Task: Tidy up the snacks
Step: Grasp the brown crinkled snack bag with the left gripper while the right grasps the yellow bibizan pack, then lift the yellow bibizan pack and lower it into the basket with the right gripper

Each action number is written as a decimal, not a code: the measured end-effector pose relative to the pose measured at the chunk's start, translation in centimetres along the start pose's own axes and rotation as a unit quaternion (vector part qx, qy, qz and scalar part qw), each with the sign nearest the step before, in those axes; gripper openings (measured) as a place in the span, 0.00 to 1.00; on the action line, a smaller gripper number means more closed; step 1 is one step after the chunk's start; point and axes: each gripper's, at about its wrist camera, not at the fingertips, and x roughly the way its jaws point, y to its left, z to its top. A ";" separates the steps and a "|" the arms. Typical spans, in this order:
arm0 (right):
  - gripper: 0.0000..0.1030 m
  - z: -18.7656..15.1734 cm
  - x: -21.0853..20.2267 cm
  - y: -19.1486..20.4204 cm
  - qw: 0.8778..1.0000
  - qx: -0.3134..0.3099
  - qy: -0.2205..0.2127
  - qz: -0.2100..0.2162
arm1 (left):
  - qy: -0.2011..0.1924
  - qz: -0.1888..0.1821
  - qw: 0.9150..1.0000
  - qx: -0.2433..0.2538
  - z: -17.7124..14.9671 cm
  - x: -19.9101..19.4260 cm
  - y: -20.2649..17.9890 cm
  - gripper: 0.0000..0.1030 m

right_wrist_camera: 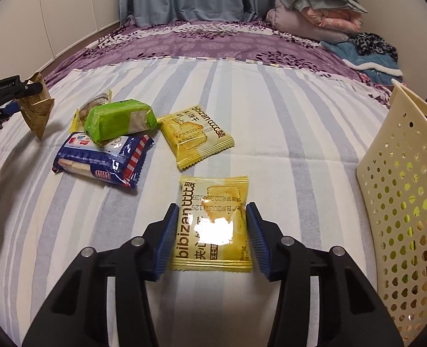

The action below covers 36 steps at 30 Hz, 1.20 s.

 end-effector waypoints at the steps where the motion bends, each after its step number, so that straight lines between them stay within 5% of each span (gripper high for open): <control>1: 0.45 -0.1 -0.1 0.0 1.000 0.001 -0.001 0.002 | -0.001 -0.002 1.000 0.001 0.0 -0.2 -0.1 0.55; 20: 0.44 0.1 -7.5 -1.3 0.996 0.026 -0.085 0.013 | -0.038 -0.038 0.998 0.035 0.0 -6.7 -4.4 0.55; 36: 0.44 -1.8 -15.2 -5.7 0.983 0.075 -0.165 0.000 | -0.061 -0.083 0.990 0.097 -2.0 -13.2 -11.9 0.55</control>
